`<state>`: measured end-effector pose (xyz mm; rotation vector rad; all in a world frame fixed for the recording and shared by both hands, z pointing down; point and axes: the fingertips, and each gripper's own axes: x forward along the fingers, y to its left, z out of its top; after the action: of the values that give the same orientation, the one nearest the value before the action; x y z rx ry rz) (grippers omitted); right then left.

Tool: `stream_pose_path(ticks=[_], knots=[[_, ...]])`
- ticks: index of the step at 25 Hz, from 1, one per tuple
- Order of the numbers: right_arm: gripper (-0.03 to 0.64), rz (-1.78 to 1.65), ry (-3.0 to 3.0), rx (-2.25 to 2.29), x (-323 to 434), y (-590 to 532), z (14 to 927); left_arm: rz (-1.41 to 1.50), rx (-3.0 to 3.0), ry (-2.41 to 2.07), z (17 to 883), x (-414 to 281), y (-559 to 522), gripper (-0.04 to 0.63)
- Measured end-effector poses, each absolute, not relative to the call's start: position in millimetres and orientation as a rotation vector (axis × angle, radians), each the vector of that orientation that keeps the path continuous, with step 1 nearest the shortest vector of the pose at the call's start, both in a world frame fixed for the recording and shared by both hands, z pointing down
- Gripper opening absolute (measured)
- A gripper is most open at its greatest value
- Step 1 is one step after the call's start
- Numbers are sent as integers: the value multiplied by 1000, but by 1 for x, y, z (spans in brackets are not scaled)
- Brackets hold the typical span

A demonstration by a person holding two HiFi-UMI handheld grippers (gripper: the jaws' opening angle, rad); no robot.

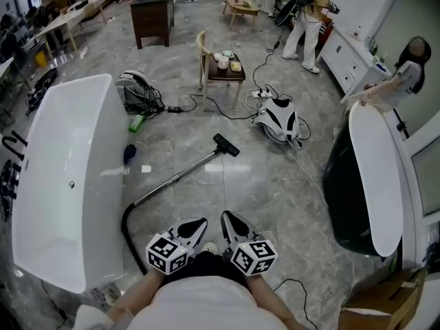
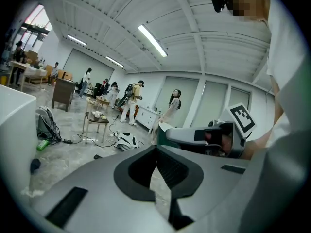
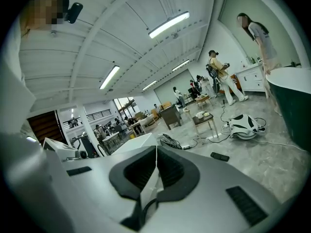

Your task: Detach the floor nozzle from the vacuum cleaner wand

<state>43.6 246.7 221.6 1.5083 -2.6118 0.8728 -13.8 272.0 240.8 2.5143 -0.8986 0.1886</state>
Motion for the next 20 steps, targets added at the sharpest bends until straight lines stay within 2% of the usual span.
stream_pose_path(ticks=[11,20], knots=[[17,1012,-2579,1594,83,221,228,118,2485,-896,239,8,233,11],[17,985,-2493,1682,102,226,236,145,2448,-818,254,22,235,11]])
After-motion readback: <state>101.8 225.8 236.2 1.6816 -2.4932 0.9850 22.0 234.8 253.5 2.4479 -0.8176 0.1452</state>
